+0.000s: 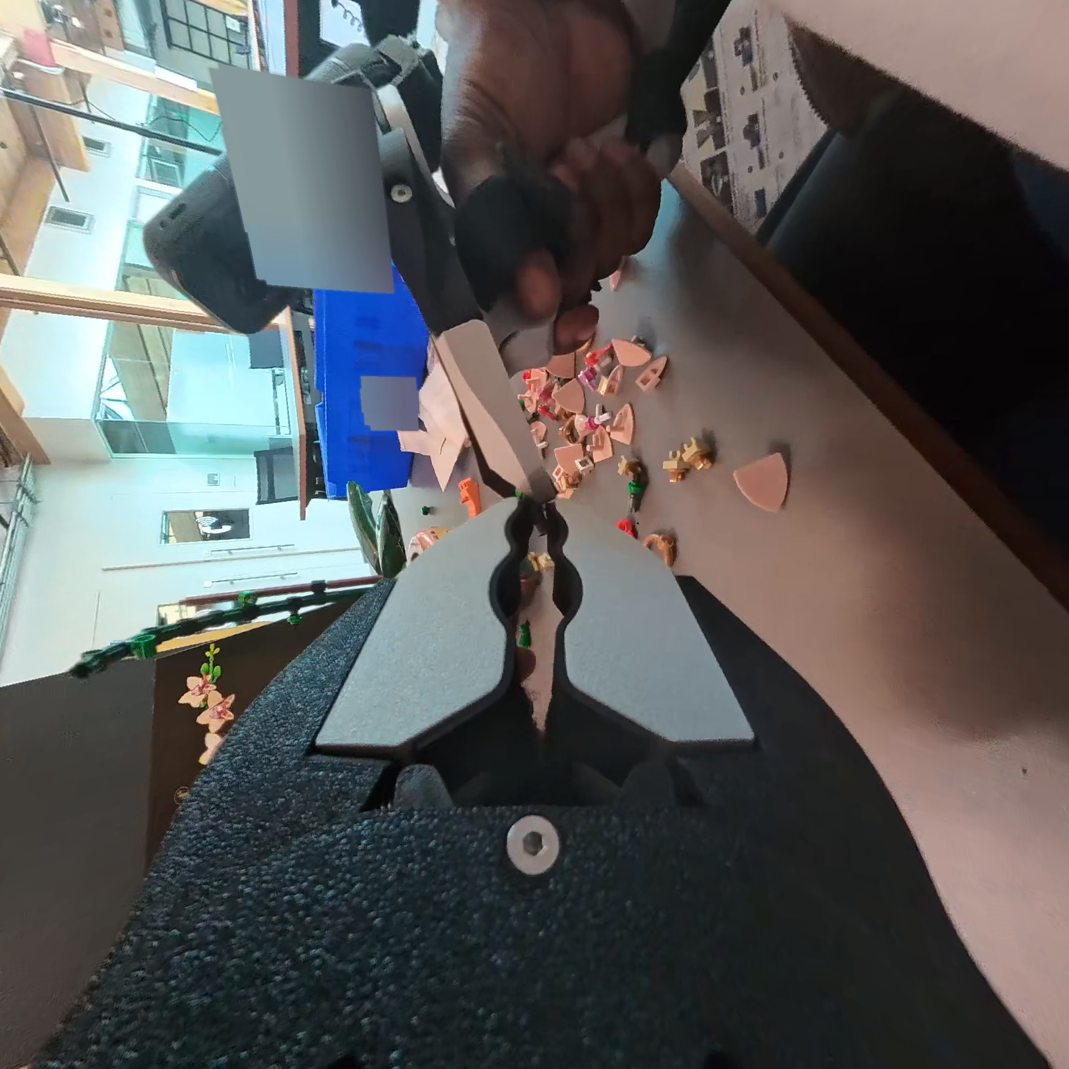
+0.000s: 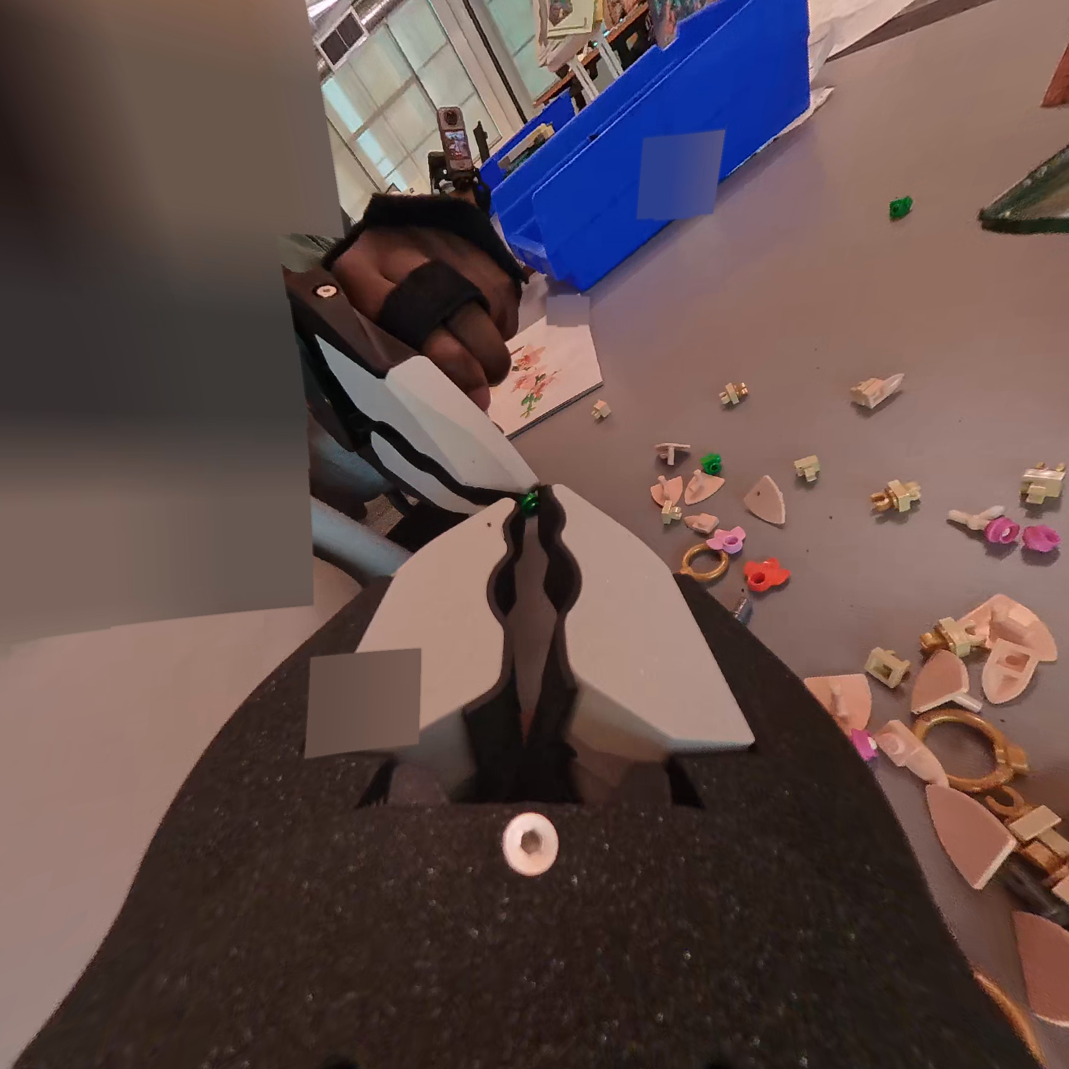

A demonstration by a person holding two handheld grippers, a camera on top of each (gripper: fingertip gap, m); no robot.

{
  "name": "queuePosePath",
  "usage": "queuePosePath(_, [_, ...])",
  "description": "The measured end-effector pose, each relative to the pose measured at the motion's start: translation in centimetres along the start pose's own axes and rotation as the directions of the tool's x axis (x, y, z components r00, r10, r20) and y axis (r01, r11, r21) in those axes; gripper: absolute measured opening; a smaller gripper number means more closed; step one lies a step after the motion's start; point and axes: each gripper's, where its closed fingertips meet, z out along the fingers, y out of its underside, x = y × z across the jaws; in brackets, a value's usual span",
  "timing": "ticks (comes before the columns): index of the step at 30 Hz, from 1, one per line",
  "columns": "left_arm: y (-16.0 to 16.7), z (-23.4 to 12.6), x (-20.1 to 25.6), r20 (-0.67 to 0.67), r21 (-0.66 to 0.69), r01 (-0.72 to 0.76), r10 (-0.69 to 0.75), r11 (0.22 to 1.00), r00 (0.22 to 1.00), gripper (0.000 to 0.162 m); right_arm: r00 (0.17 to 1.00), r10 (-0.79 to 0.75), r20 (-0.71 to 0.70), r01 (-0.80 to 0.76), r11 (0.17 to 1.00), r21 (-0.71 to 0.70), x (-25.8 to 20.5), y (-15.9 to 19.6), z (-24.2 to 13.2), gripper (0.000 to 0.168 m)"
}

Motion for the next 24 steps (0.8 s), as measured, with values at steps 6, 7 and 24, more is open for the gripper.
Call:
queuePosePath(6, [0.7,-0.3,0.5,-0.03,-0.011,-0.011,0.011,1.0,0.999,0.005,1.0,0.011,-0.013,-0.011,1.0,0.008,0.5,0.1,0.3,0.004])
queuePosePath(7, [1.0,-0.4,0.9,-0.056,-0.024,-0.028,0.026,0.999,0.998,0.003,0.999,0.032,-0.015,-0.032,0.999,0.013,0.7,0.1,0.3,0.004])
queuePosePath(24, [1.4,-1.2,1.3,-0.066,0.095,0.214,-0.209,0.972,0.976,0.004,0.932,-0.361,-0.026,0.351,0.92,-0.176,1.0,0.3,0.9,0.024])
